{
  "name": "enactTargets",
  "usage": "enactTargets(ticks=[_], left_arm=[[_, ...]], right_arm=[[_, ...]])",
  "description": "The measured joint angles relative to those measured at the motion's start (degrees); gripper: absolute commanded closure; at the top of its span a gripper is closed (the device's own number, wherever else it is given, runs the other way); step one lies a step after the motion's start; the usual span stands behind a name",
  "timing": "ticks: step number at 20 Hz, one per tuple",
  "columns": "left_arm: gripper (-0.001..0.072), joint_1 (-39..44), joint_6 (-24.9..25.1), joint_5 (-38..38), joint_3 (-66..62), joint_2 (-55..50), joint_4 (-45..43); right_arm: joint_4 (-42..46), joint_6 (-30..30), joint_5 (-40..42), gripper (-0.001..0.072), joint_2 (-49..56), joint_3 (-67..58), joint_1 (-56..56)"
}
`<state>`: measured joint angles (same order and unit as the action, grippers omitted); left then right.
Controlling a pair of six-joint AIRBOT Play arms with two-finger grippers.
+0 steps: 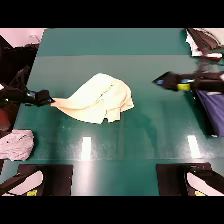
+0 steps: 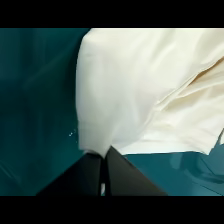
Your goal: Fold the shirts.
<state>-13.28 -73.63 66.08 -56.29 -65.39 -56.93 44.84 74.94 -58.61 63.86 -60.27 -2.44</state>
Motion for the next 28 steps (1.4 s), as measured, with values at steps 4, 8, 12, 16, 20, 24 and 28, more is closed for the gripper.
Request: enactTargets(ticks=[4, 8, 12, 16, 20, 24, 28], left_arm=[[0.0687, 0.0, 0.1, 2.0, -2.3, 0.2, 0.0], [0.0687, 0.0, 0.2, 2.6, -2.9, 0.3, 0.1], [0.0687, 0.0, 0.2, 2.8, -3.1, 0.3, 0.2], [0.0687, 0.0, 0.2, 2.8, -3.1, 0.3, 0.3], [0.0687, 0.0, 0.3, 2.6, -3.3, 0.3, 0.3], [0.0687, 0.0, 0.7, 2.7, -8.7, 0.3, 0.0], [0.0687, 0.0, 0.3, 4.1, -23.2, 0.3, 0.2]], right_arm=[[2.2, 0.0, 5.3, 0.0261, 13.1, -2.3, -8.5], [3.0, 2.0, 7.6, 0.0263, 22.4, -6.1, -12.2], [3.2, 3.9, 7.4, 0.0263, 27.3, -7.6, -14.2], [3.3, 4.5, 7.5, 0.0592, 28.9, -7.7, -15.8], [6.0, 5.0, 7.6, 0.0694, 28.5, -7.7, -16.4], [13.1, 7.0, 6.6, 0.0695, 21.3, -8.0, -12.8], [18.7, 8.3, 2.4, 0.0695, 10.3, -13.7, -3.5]])
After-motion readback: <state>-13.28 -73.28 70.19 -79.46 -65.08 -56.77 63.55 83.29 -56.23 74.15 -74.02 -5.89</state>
